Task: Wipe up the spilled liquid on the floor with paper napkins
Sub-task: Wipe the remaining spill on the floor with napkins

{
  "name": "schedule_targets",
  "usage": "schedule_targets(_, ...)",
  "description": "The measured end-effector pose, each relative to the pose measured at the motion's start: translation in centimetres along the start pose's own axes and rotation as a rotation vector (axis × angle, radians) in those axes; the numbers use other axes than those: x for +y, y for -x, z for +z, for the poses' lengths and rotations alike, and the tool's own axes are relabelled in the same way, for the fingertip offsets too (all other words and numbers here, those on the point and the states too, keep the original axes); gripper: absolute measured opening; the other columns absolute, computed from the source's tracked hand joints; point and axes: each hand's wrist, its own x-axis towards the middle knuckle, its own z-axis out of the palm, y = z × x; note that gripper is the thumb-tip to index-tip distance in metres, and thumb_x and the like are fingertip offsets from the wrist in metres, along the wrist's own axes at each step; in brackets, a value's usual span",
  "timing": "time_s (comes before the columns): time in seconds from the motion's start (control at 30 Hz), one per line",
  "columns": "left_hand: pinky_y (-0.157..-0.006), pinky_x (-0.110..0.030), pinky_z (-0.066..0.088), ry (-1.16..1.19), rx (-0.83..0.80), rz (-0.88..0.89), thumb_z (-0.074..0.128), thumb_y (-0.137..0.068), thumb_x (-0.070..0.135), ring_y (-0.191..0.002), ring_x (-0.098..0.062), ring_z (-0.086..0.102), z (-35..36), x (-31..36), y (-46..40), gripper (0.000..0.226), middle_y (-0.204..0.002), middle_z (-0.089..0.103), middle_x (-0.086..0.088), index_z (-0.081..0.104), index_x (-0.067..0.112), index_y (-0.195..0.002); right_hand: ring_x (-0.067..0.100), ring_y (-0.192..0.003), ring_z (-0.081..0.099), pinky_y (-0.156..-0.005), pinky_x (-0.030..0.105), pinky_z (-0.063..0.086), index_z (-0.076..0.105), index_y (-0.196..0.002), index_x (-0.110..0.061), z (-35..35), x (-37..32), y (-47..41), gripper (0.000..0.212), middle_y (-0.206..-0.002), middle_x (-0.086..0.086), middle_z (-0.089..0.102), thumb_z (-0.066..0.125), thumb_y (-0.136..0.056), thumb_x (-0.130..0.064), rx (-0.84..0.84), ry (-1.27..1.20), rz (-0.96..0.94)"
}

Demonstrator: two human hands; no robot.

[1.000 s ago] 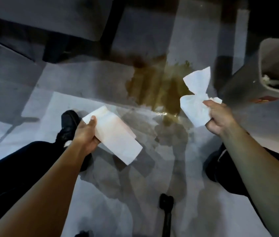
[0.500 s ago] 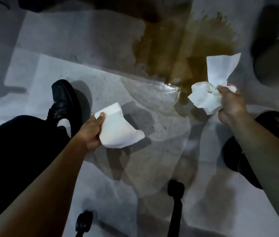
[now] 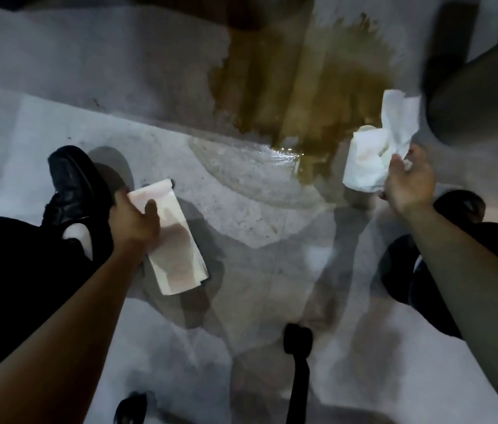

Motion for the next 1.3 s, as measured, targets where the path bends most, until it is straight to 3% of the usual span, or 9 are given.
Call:
schedule_targets(0.13, -0.115, -0.056, 0.032, -0.219, 0.041, 0.258, 0.062, -0.094, 0.035, -0.143, -0.051, 0.029, 0.5, 7.3, 1.4, 0.077, -0.160, 0.024, -0.028, 0.025, 0.017, -0.159, 0.028, -0.121, 0.061, -0.101, 0.047, 0.054, 0.055, -0.135, -0.025, -0.9, 0.5, -0.7, 0.038, -0.133, 0.007, 0.063, 0.050, -0.098, -0.021, 0.035, 0.127, -0.090)
schedule_targets(0.23, -0.110, -0.048, 0.042, -0.178, -0.056, 0.441, 0.056, -0.087, 0.038, -0.130, -0.044, 0.048, 1.8, 13.7, 2.3, 0.058, -0.144, 0.049, -0.023, 0.053, 0.016, -0.141, 0.030, -0.105, 0.068, -0.090, 0.051, 0.059, 0.068, -0.118, -0.020, -0.7, 0.5, -1.4, 0.036, -0.117, 0.008, 0.072, 0.048, -0.089, -0.025, -0.011, 0.132, -0.053)
schedule_targets(0.37, -0.089, -0.041, 0.060, 0.145, -0.527, 0.428, 0.068, -0.091, 0.029, -0.099, -0.028, 0.069, 5.5, 20.6, 6.0, 0.028, -0.106, 0.067, 0.000, 0.062, 0.035, -0.118, 0.023, -0.088, 0.071, -0.065, 0.033, 0.064, 0.072, -0.103, -0.020, -0.1, -1.2, -0.1, 0.028, -0.103, 0.000, 0.071, 0.049, -0.091, -0.008, -0.132, -0.135, 0.127)
schedule_targets(0.5, -0.077, -0.052, 0.064, 0.398, -0.900, 0.244, 0.074, -0.092, 0.030, -0.103, -0.022, 0.073, 9.7, 24.0, 10.1, 0.058, -0.129, 0.065, 0.004, 0.048, 0.045, -0.142, 0.023, -0.076, 0.073, -0.068, 0.040, 0.062, 0.073, -0.085, -0.013, 1.7, -3.0, 1.7, 0.032, -0.083, 0.002, 0.078, 0.051, -0.092, 0.008, -0.341, -0.521, 0.209)
schedule_targets(0.63, -0.095, -0.050, 0.058, 0.364, -0.692, 0.344, 0.073, -0.080, 0.023, -0.104, -0.019, 0.073, 12.4, 24.1, 9.5, 0.041, -0.116, 0.075, 0.003, 0.068, 0.025, -0.121, 0.016, -0.086, 0.072, -0.083, 0.036, 0.057, 0.074, -0.098, -0.012, 2.3, -2.6, 1.5, 0.015, -0.096, 0.004, 0.077, 0.067, -0.086, -0.010, -0.496, -0.338, 0.072)
schedule_targets(0.83, -0.094, -0.042, 0.057, 0.262, -0.746, 0.433, 0.073, -0.086, 0.009, -0.107, -0.018, 0.064, 13.3, 24.9, 8.4, 0.048, -0.117, 0.063, -0.002, 0.043, 0.025, -0.121, 0.013, -0.124, 0.055, -0.107, 0.028, 0.047, 0.038, -0.148, -0.033, 2.2, -3.2, 0.5, 0.101, -0.139, 0.000, 0.052, 0.091, -0.063, -0.028, -0.612, 0.090, -0.332)
schedule_targets(1.03, -0.069, -0.022, 0.055, 0.350, -0.780, 0.334, 0.072, -0.090, 0.001, -0.080, -0.012, 0.064, 14.1, 26.1, 7.1, 0.038, -0.097, 0.063, 0.002, 0.049, 0.024, -0.109, 0.022, -0.117, 0.059, -0.104, 0.016, 0.039, 0.069, -0.126, -0.017, 2.1, -1.0, -1.2, 0.043, -0.126, 0.015, 0.061, 0.063, -0.084, -0.014, -0.235, 0.136, -0.341)
schedule_targets(1.13, -0.078, -0.022, 0.052, 0.319, -0.658, 0.344, 0.069, -0.090, -0.001, -0.075, 0.002, 0.061, 13.1, 26.0, 4.4, 0.030, -0.090, 0.063, 0.009, 0.056, 0.021, -0.106, 0.042, -0.122, 0.049, -0.110, 0.032, 0.030, 0.067, -0.125, -0.025, 1.2, 1.2, -3.8, 0.049, -0.128, 0.023, 0.055, 0.043, -0.083, -0.033, -0.093, 0.362, -0.325)
schedule_targets(1.3, -0.094, -0.028, 0.049, 0.219, -0.448, 0.351, 0.064, -0.091, 0.000, -0.100, -0.017, 0.065, 11.4, 25.6, 0.5, 0.035, -0.094, 0.063, 0.014, 0.057, 0.034, -0.097, 0.048, -0.120, 0.046, -0.107, 0.051, 0.040, 0.053, -0.141, -0.017, 0.2, 0.8, -8.6, 0.057, -0.136, 0.026, 0.043, 0.046, -0.085, -0.021, 0.030, 0.516, -0.244)
